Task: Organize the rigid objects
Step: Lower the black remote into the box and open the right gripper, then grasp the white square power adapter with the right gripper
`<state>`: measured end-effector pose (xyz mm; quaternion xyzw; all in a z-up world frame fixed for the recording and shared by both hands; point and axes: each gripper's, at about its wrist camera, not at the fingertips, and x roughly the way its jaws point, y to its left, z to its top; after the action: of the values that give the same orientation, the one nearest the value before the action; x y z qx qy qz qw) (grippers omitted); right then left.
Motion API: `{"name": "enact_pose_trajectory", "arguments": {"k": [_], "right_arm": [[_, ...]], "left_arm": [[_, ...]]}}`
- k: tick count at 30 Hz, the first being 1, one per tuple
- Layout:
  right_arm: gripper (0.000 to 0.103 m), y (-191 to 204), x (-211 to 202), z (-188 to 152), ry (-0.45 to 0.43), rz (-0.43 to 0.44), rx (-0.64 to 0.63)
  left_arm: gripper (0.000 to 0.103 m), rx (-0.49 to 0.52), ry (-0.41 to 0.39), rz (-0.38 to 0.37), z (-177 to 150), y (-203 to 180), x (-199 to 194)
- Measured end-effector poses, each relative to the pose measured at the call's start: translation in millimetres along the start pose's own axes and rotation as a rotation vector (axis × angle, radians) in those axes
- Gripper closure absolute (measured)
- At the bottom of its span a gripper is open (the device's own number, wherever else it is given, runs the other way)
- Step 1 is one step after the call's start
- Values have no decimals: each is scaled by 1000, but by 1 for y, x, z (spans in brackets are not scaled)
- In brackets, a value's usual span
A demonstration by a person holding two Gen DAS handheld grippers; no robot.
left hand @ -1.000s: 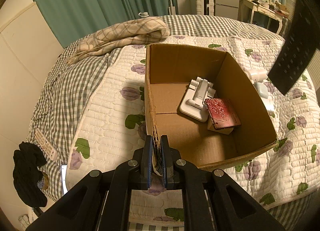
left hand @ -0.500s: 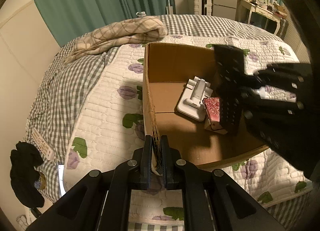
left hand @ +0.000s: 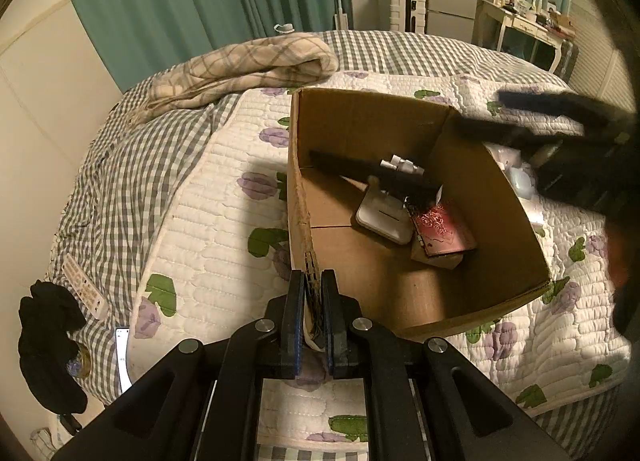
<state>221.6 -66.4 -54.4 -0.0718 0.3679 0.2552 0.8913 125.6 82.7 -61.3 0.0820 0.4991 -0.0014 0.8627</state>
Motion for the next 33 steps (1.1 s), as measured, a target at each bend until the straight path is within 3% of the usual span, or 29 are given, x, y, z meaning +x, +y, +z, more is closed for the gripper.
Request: {"name": "enact_pose_trajectory", "arguments": {"k": [6, 10, 16, 23, 33], "right_arm": [[17, -59, -64, 4, -130, -137, 61], [12, -94, -79, -10, -132, -224, 88], [10, -131, -47, -67, -1, -269, 141], [10, -141, 14, -122, 171, -281, 183], [10, -138, 55, -135, 295, -218, 186]], "left_arm": [[96, -1, 2, 6, 1, 1, 1], [96, 0, 1, 14, 0, -1, -1], [96, -1, 5, 27, 1, -3, 0], [96, -3, 8, 36, 1, -4, 0], [96, 5, 10, 43, 2, -5, -1]]}}
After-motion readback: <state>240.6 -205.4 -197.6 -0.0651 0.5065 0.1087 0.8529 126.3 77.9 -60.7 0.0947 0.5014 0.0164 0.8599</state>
